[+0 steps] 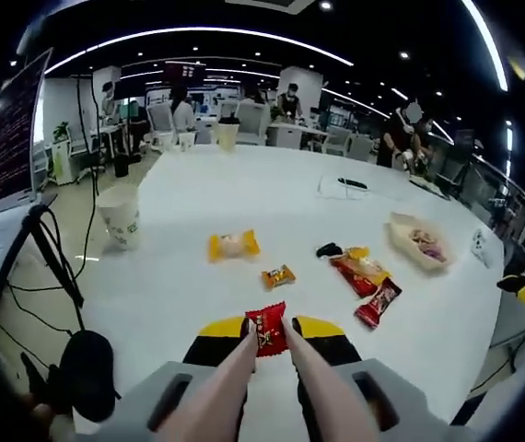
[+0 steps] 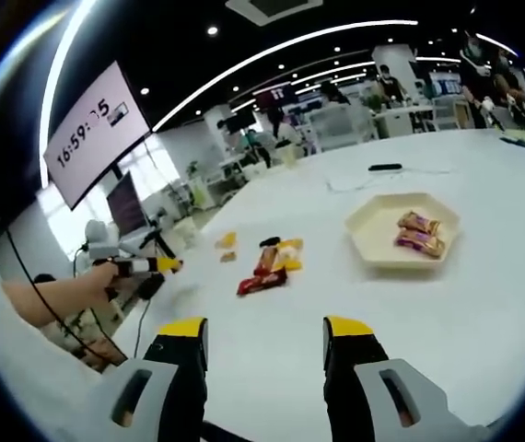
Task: Place the target food into the container with the food tongs after gripping and lifting it, then release it inside without dropping or visibly crushing the food.
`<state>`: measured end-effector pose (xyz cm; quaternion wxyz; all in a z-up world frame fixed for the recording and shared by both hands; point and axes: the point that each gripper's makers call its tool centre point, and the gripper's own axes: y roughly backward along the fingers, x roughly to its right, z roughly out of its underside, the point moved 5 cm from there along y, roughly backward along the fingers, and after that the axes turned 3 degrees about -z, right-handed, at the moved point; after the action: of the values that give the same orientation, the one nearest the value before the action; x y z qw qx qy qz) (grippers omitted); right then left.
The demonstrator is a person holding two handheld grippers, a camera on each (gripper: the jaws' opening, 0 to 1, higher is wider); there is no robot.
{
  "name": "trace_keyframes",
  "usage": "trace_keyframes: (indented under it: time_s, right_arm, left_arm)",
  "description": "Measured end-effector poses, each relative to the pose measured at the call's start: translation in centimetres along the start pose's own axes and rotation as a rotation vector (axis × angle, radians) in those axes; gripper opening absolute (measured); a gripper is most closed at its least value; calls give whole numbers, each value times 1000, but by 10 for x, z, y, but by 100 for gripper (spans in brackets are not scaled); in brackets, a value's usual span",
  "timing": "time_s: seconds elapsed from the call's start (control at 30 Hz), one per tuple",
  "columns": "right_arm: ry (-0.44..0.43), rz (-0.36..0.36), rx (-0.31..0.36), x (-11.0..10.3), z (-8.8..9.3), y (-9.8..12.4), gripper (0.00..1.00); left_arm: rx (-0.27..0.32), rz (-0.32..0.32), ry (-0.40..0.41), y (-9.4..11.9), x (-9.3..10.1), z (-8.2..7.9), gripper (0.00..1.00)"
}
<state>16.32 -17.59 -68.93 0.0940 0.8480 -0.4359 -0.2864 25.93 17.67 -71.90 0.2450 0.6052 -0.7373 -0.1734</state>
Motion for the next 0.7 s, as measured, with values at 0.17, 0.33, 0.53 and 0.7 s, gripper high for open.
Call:
trace_keyframes:
  time_s: [0.17, 0.33, 0.53, 0.7]
  right_arm:
    - [-1, -3, 0, -3, 0, -1, 50]
    - [7, -16, -1, -6, -2, -5, 50]
    - [13, -26, -1, -7, -3, -8, 50]
    - [15, -31, 1, -7, -4, -10, 50]
  left_arm:
    - [9, 18, 12, 5, 4, -4, 16]
    - [17, 28, 9, 8, 7, -8, 16]
    - [29, 34, 7, 12, 9, -12, 16]
    - [30, 42, 13, 16, 12, -15, 17]
